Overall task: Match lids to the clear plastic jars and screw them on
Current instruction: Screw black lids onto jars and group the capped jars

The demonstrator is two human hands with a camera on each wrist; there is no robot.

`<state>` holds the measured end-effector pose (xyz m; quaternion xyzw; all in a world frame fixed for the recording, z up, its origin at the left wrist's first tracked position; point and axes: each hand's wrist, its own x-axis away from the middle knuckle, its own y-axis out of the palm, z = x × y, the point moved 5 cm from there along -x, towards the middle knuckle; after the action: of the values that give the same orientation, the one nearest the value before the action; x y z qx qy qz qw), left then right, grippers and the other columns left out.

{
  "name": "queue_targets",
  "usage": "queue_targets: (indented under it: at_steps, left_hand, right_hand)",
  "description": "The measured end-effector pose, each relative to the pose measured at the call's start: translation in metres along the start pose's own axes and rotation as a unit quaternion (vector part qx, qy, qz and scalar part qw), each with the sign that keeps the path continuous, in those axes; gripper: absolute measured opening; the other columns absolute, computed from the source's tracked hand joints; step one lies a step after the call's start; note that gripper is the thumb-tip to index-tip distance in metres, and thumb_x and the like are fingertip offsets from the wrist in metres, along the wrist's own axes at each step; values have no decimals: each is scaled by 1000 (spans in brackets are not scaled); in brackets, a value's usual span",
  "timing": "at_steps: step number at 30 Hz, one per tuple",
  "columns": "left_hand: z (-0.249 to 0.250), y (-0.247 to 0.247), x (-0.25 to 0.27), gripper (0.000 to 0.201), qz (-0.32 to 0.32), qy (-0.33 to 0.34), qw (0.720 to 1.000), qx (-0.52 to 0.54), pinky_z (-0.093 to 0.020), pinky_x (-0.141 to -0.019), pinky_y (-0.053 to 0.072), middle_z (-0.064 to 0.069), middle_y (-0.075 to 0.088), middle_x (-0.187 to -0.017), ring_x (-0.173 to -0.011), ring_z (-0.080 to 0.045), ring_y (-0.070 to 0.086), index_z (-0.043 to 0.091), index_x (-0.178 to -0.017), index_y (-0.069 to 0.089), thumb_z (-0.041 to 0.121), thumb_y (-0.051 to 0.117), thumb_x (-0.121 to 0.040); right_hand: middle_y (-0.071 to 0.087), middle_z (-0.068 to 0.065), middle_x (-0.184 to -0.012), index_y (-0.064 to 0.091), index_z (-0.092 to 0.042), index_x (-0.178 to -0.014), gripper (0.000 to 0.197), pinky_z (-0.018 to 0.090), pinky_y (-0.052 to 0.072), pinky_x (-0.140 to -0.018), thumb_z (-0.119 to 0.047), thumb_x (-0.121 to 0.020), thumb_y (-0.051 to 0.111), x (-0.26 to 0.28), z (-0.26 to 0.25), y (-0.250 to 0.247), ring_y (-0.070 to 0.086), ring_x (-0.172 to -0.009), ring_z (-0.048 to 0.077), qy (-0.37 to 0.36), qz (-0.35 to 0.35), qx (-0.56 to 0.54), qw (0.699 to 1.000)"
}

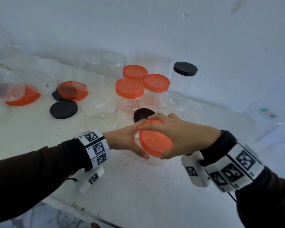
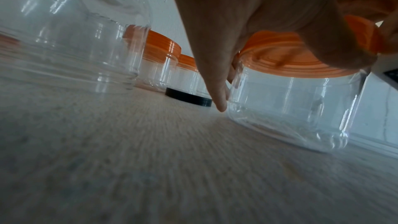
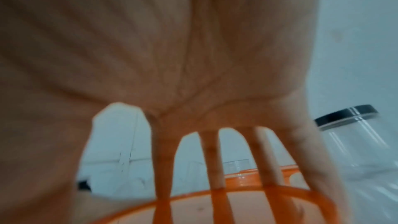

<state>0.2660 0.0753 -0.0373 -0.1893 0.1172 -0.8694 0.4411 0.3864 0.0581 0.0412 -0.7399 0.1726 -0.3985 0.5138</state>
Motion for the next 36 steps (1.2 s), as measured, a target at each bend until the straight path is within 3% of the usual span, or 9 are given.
queue_targets:
  at_steps: [5, 11, 16, 20, 24, 28, 30, 33, 36]
  left_hand:
    - [1, -1, 1, 93, 0, 1, 1000, -8, -6, -84, 41, 21, 44, -123, -113, 4, 45, 36, -131, 25, 12, 84, -63]
    - [0, 0, 0, 91, -1, -1, 1000, -4, -10, -88, 39, 22, 42, -122, -113, 4, 43, 36, -130, 26, 11, 83, -63]
    - [2, 0, 1, 93, 10, 4, 1000, -9, -18, -95, 41, 17, 44, -125, -117, -1, 44, 32, -132, 28, 11, 85, -61]
    - [5, -1, 3, 93, 29, 11, 999, -20, -20, -97, 41, 16, 48, -123, -117, -5, 47, 32, -131, 32, 13, 87, -58]
    - [7, 0, 4, 92, 35, 7, 999, -34, -9, -87, 41, 25, 44, -115, -112, -1, 46, 35, -127, 27, 15, 86, -60]
    - [9, -1, 4, 91, 39, 11, 998, -46, -4, -82, 38, 27, 42, -113, -105, 8, 44, 38, -125, 27, 15, 86, -60]
    - [8, -1, 5, 91, 36, 7, 998, -44, -6, -83, 38, 26, 43, -113, -104, 7, 44, 37, -126, 27, 15, 86, -60]
    - [8, 0, 4, 91, 31, 3, 999, -38, -7, -84, 39, 24, 44, -115, -107, 5, 45, 36, -126, 28, 14, 86, -60]
    - [8, 1, 4, 94, 27, -2, 999, -43, -11, -84, 39, 22, 43, -117, -111, -2, 44, 35, -131, 26, 16, 85, -61]
  right_hand:
    - [33, 2, -129, 18, -39, -142, 86, 31, 37, -74, -73, -71, 53, -3, -7, 1, 41, -106, 26, 84, 113, 94, 986]
    - [5, -12, -151, 11, -49, -142, 94, 37, 34, -106, -48, -71, 73, 1, 4, -3, 19, -135, 18, -11, -7, -24, 1000]
    - [33, -9, -133, 29, -45, -137, 83, 29, 42, -85, -65, -66, 66, 0, 2, -5, 41, -110, 17, 14, 88, 47, 995]
    - [44, -2, -113, 40, -32, -132, 82, 28, 35, -69, -78, -65, 52, -1, -2, -1, 44, -87, 18, 88, 161, 85, 979]
    - [37, 0, -130, 22, -34, -141, 92, 32, 39, -76, -80, -67, 47, 1, 1, 5, 45, -108, 23, 95, 137, 70, 983]
    - [4, -16, -150, 8, -50, -141, 90, 41, 38, -101, -53, -74, 67, 6, 2, 3, 15, -137, 18, -10, 20, -24, 999]
    - [9, -17, -148, 12, -52, -140, 87, 36, 43, -93, -46, -74, 68, 4, 3, 2, 19, -131, 16, -19, 16, -3, 1000]
    - [27, -8, -136, 17, -49, -140, 83, 28, 38, -77, -64, -71, 61, 1, 1, 1, 32, -109, 18, 33, 86, 47, 995]
    - [32, -3, -135, 19, -39, -142, 90, 31, 36, -76, -79, -68, 48, 1, 2, 2, 39, -111, 21, 76, 114, 91, 986]
